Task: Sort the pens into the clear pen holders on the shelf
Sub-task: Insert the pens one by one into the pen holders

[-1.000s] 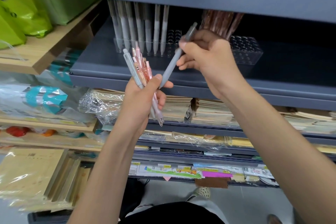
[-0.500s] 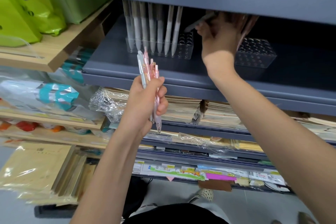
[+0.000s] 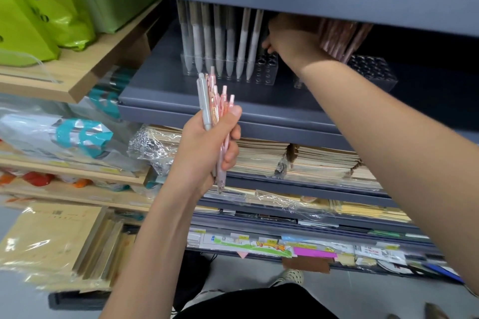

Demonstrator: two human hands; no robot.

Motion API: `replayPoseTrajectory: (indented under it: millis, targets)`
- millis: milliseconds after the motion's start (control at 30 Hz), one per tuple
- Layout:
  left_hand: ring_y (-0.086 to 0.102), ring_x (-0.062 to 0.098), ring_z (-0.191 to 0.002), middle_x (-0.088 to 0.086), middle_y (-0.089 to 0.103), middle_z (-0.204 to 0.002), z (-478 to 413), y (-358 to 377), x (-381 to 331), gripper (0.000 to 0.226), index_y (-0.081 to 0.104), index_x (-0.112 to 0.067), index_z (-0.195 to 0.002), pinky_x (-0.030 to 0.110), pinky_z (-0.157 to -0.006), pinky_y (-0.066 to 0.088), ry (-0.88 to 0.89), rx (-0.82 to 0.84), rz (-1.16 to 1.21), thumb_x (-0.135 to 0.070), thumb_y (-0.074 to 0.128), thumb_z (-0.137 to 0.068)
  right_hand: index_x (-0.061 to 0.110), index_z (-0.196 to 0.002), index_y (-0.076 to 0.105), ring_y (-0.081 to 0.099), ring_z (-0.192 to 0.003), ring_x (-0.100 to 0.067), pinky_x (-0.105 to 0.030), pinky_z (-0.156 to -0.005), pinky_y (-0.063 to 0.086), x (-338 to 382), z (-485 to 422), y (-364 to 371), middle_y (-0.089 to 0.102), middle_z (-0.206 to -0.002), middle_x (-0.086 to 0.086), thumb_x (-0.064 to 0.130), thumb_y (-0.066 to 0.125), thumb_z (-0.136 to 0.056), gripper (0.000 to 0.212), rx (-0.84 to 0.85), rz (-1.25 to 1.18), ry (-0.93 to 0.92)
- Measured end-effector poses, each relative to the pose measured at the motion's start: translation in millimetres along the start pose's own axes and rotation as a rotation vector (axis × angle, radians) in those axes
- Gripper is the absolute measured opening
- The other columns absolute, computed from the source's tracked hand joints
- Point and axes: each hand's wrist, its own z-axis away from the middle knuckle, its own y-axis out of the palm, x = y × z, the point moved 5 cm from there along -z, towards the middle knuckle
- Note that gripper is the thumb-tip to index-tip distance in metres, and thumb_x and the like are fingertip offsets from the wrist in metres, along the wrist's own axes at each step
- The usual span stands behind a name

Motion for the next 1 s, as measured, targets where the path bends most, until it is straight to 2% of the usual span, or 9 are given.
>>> replayPoseTrajectory:
  millis: [67,233,333,433,533,633,767,900,1000]
  targets:
    - [0.039,0.01,-0.039,-0.001,0.055,-0.066,0,0,1,0.015,0.054,-0.021,-0.093,0.02,-0.034,0.032,-0.004,-0.005,0.012,-0.032,0.064,-0.097,0.018,-0.062,0.055,0.055,-0.057,-0.006,-0.022,-0.06,0.041,-1,-10,-2,0.065,-0.053,0.007,0.022,0.031,-0.1,0.046,-0.039,-0.086,0.074]
    - [0.036,0.011,-0.035,-0.001,0.053,-0.063,-2,0,4,0.011,0.046,-0.02,-0.095,0.018,-0.033,0.027,-0.013,-0.02,0.048,-0.024,0.055,-0.1,0.018,-0.064,0.049,0.057,-0.047,-0.004,-0.017,-0.067,0.048,-2,-8,-3,0.06,-0.044,0.008,0.017,0.027,-0.102,0.044,-0.02,-0.189,0.057]
    - [0.038,0.012,-0.036,0.0,0.056,-0.067,-2,-1,3,0.008,0.046,-0.017,-0.098,0.019,-0.033,0.029,0.009,0.009,0.029,-0.02,0.053,-0.098,0.017,-0.062,0.051,0.046,-0.029,-0.002,-0.01,-0.04,0.037,2,14,-4,0.056,-0.037,0.008,0.025,0.031,-0.103,0.046,-0.03,-0.201,0.104]
    - [0.041,0.013,-0.038,0.001,0.056,-0.069,-1,-1,4,0.008,0.05,-0.019,-0.101,0.021,-0.034,0.032,0.02,0.053,-0.03,-0.02,0.058,-0.099,0.018,-0.072,0.064,0.042,-0.03,-0.014,-0.015,-0.032,0.026,1,47,-11,0.065,-0.053,0.001,0.03,0.047,-0.096,0.031,-0.133,-0.252,0.049]
    - [0.039,0.013,-0.039,-0.001,0.054,-0.067,1,3,8,0.011,0.05,-0.021,-0.1,0.021,-0.035,0.032,0.013,0.075,-0.08,-0.02,0.061,-0.098,0.021,-0.077,0.069,0.042,-0.035,-0.003,-0.015,-0.033,0.029,3,86,-10,0.072,-0.072,-0.002,0.021,0.065,-0.089,0.012,0.007,-0.439,-0.162]
    - [0.037,0.014,-0.038,-0.001,0.052,-0.065,2,13,12,0.012,0.049,-0.021,-0.098,0.02,-0.036,0.031,0.007,0.122,-0.13,-0.018,0.06,-0.098,0.017,-0.086,0.075,0.054,-0.049,0.007,-0.005,-0.046,0.038,7,105,-6,0.069,-0.071,0.013,0.023,0.073,-0.085,0.006,0.138,-0.371,-0.328]
    - [0.036,0.015,-0.036,-0.001,0.051,-0.064,3,22,16,0.011,0.049,-0.019,-0.096,0.021,-0.036,0.03,-0.007,0.161,-0.166,-0.017,0.06,-0.098,0.018,-0.095,0.076,0.055,-0.068,0.001,-0.02,-0.071,0.049,4,107,-3,0.066,-0.073,0.007,0.024,0.077,-0.082,0.015,0.236,-0.255,-0.387]
    - [0.034,0.015,-0.036,0.0,0.05,-0.064,3,26,20,0.011,0.049,-0.017,-0.097,0.02,-0.037,0.03,-0.03,0.173,-0.181,-0.015,0.06,-0.097,0.01,-0.095,0.071,0.05,-0.052,0.0,-0.014,-0.051,0.041,0,110,-5,0.062,-0.071,0.0,0.018,0.077,-0.082,0.017,0.265,-0.274,-0.361]
    - [0.034,0.015,-0.037,0.0,0.05,-0.064,3,30,24,0.011,0.05,-0.018,-0.095,0.019,-0.037,0.031,-0.045,0.193,-0.192,-0.017,0.062,-0.094,0.004,-0.094,0.066,0.052,-0.047,-0.011,-0.024,-0.037,0.04,-4,112,-4,0.067,-0.075,-0.008,0.02,0.078,-0.081,0.024,0.284,-0.285,-0.299]
